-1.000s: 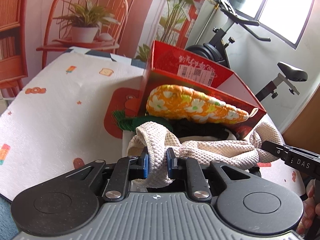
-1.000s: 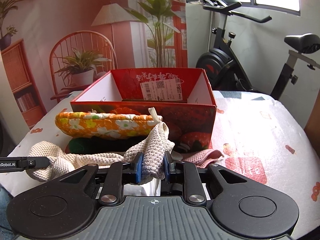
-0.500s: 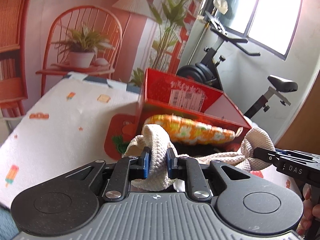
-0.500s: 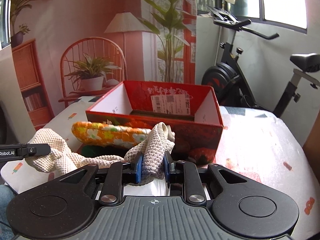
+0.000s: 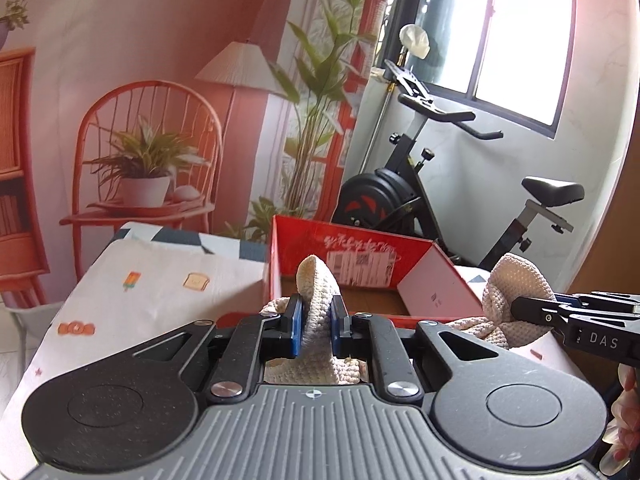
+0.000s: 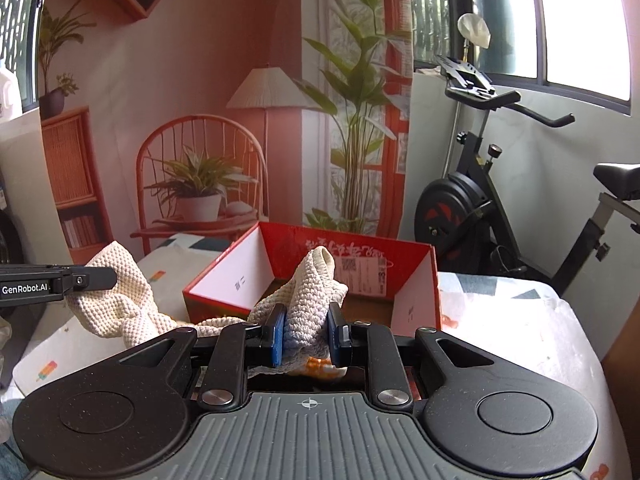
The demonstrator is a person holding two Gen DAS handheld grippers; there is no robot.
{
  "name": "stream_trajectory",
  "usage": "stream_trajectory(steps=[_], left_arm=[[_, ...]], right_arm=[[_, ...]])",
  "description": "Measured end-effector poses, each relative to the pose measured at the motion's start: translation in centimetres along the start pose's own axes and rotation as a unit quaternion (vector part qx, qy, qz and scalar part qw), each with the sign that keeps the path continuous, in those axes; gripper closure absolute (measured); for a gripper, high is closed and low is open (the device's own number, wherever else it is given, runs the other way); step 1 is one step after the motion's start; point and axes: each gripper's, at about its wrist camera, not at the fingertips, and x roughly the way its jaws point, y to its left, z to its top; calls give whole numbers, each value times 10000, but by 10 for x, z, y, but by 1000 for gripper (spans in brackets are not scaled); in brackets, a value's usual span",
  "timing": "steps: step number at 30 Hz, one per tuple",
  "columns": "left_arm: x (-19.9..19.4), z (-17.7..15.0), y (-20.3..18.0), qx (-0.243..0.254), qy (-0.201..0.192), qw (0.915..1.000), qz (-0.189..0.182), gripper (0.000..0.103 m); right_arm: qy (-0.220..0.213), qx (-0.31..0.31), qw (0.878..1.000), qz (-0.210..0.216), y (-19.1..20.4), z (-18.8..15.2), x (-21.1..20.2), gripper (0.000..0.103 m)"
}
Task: Organize soft objects
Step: 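Carry the cream towel over the red box and open the left gripper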
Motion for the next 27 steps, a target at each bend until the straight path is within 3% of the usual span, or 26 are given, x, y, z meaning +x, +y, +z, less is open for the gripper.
stream_trajectory(steps=[16,27], left_arm=[[62,41,-25,266,84,9994,-213,89],[123,56,-32,667,476,9965,186,89]], right_arm=[[-41,392,9991,-180,-59,47,49,84],[-93,464,9985,-278,-86,43,109,84]])
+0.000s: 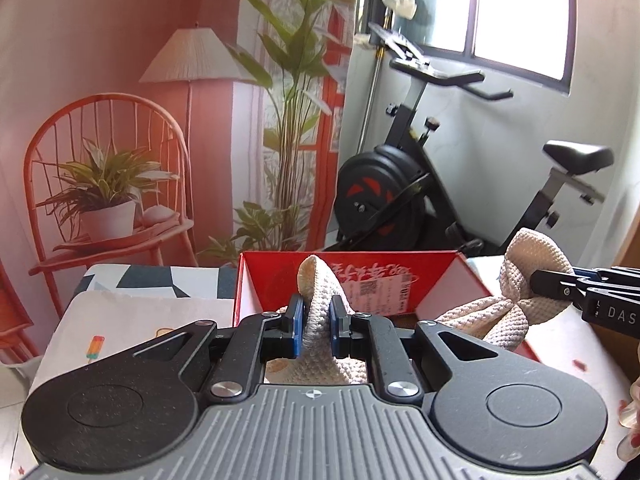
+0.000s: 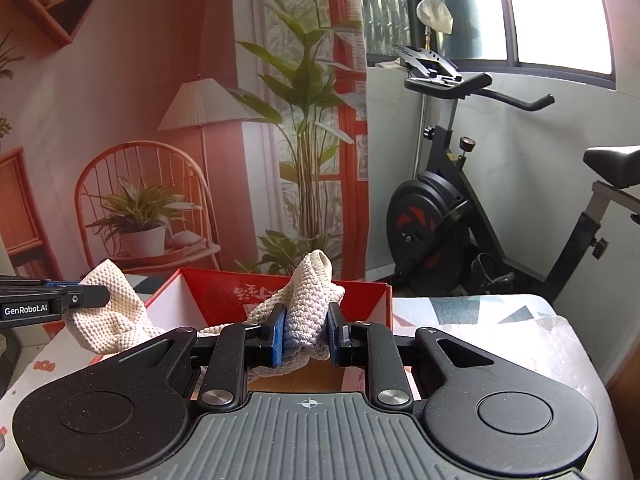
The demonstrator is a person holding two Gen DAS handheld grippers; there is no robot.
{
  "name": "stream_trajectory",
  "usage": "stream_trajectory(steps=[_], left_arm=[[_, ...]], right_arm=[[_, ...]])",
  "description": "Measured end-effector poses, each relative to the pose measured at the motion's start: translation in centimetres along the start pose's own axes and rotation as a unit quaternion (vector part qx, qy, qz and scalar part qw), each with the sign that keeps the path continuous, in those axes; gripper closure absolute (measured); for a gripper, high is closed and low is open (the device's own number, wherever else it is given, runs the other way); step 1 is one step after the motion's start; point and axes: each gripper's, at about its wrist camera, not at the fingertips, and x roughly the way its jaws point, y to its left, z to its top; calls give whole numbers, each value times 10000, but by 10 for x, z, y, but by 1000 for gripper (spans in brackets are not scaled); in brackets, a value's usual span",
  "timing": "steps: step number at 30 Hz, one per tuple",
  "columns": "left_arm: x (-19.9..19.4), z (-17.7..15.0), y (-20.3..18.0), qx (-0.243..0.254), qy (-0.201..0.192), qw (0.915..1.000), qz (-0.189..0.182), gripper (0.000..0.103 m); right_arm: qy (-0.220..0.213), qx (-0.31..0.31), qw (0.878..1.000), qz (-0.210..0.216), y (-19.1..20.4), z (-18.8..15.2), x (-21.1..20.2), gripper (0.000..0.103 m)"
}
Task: Organize soft objects
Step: 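Carry the cream towel over the red box and open the left gripper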
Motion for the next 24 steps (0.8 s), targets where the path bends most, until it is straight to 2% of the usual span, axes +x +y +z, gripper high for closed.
stream_trajectory(steps=[8,16,20,24], left_arm=[[51,1,-1,239,569,9981,33,89],[78,-12,4,196,1250,9903,-569,89],[79,-16,0,226,1364,9877,-737,89],[79,-15,1,140,1350,9884,-682,89]], right_arm=[[313,-417,9986,-15,4,-17,56,84],[841,-721,9938,1,12,-41,85,84],[1013,-960,9902,20,23,-48,88,84],[1311,-922,9871,-52,27,-52,94,84]])
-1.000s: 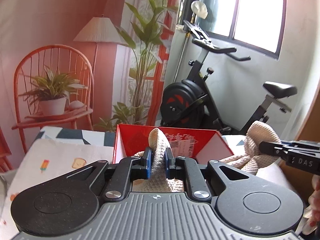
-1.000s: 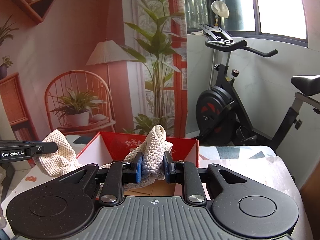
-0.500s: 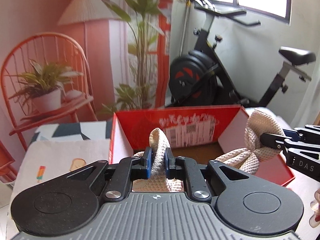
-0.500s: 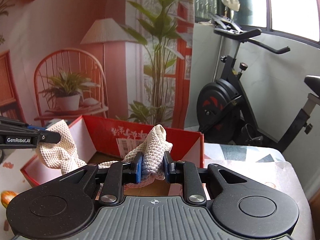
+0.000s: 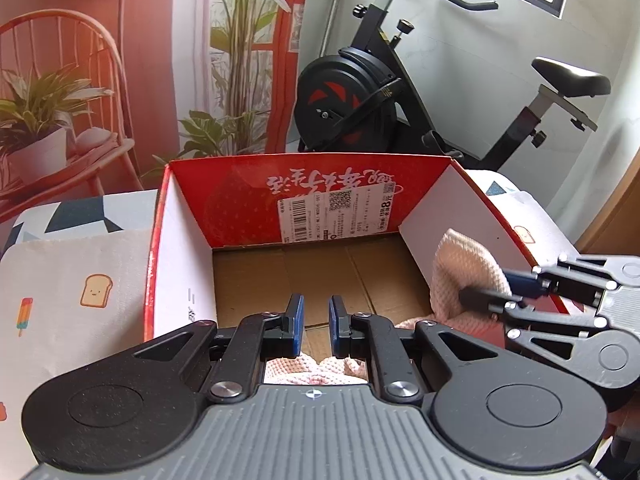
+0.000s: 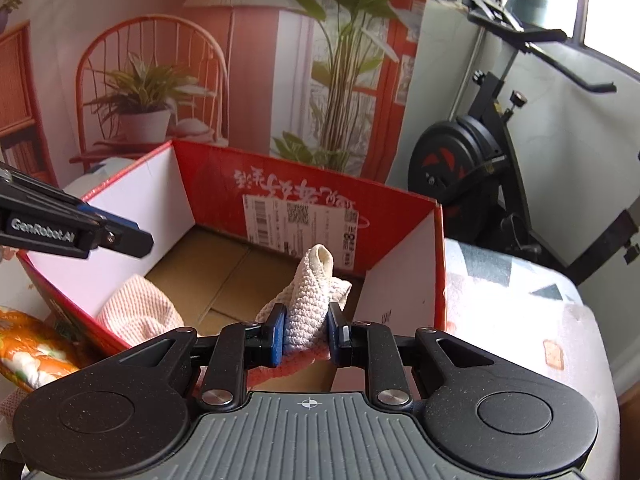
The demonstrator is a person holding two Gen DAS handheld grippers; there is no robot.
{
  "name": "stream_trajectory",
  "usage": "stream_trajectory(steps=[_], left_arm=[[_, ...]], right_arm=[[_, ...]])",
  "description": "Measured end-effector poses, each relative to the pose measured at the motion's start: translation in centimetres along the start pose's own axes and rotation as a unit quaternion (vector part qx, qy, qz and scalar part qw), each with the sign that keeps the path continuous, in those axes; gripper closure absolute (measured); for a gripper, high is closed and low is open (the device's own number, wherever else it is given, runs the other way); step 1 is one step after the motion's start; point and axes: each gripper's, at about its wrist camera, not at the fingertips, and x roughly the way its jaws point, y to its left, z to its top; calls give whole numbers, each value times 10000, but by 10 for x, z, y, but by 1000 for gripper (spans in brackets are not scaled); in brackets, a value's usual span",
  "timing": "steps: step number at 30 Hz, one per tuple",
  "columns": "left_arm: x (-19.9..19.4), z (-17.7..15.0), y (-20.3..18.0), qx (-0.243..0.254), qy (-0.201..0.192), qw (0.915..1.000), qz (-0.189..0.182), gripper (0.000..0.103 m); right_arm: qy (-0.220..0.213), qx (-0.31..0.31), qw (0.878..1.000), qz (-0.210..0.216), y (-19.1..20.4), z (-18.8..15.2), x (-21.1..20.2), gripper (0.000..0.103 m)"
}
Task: Organize soft objects
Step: 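Carry the cream towel over the red box and open the left gripper, then lower the left gripper to the orange floral cloth beside the box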
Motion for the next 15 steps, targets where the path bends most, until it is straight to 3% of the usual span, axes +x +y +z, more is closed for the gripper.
stream_trajectory(steps=[3,7,15], left_arm=[[-5,1,4,-62,-57,9999,74,88],[-19,0,13,-192,-207,9994,189,88],[-54,-14,25,-394,-319,9984,240,86]], right_arm=[[192,87,9997,-96,-1,-1,4,81],[71,254,9990,-363,-7,-3,-6,67],[-286,575,9979,-2,-6,-9,-53,61]])
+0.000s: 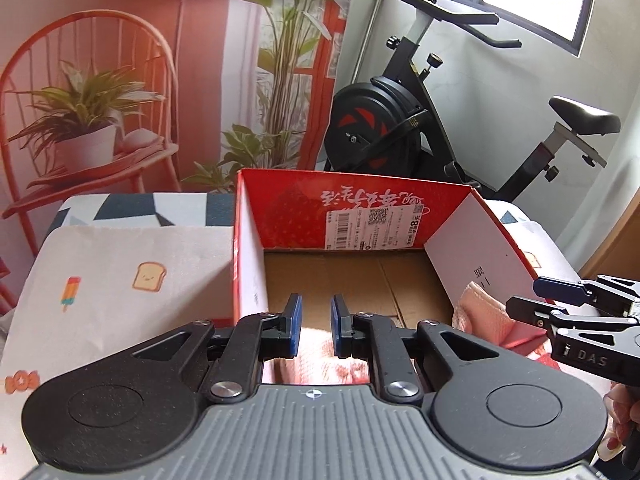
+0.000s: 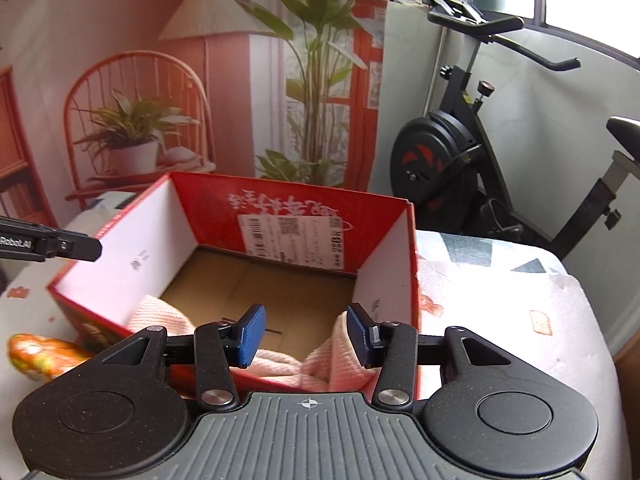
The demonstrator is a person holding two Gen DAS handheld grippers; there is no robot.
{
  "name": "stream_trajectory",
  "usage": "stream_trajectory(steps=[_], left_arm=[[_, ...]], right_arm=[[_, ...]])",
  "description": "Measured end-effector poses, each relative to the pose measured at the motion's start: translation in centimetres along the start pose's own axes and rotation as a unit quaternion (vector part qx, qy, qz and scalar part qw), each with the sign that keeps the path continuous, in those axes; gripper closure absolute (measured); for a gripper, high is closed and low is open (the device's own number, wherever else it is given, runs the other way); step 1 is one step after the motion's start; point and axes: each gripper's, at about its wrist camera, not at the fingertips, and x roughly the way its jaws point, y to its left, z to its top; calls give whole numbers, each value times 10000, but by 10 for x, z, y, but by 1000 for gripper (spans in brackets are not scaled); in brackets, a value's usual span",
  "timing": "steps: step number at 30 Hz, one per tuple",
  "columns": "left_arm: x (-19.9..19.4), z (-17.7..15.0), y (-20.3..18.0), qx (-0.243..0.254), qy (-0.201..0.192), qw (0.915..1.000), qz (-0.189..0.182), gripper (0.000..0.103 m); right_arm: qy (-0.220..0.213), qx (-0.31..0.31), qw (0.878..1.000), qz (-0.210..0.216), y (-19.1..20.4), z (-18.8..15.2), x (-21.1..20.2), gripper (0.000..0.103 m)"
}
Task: Organize soft objects
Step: 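Lower the left gripper to the orange floral cloth beside the box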
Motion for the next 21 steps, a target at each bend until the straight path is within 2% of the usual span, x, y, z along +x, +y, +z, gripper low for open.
stream_trajectory(steps=[2,5,12,14,18,21], left_arm=[[-8,-5,1,-13,-27,10000,-4,79],[-18,-14,3,-46,-36,10000,-14,74],[-31,-36,11,-260,-8,9997,1,69],[-34,-41,14,-313,7,9995,20,65],[-35,-49,21,-453,74,9989,5,64],[-35,-54,25,-556,125,9984,-40,61]], right_arm=[[-30,12,10000,69,5,-3,-9,61],[-80,105,9997,189,13,-7,-20,61],[-57,277,9993,249,30,-26,-30,61],[-16,346,9991,254,31,-33,-31,60],[114,562,9980,283,29,-45,-27,53],[224,754,9962,382,27,-53,-24,54]])
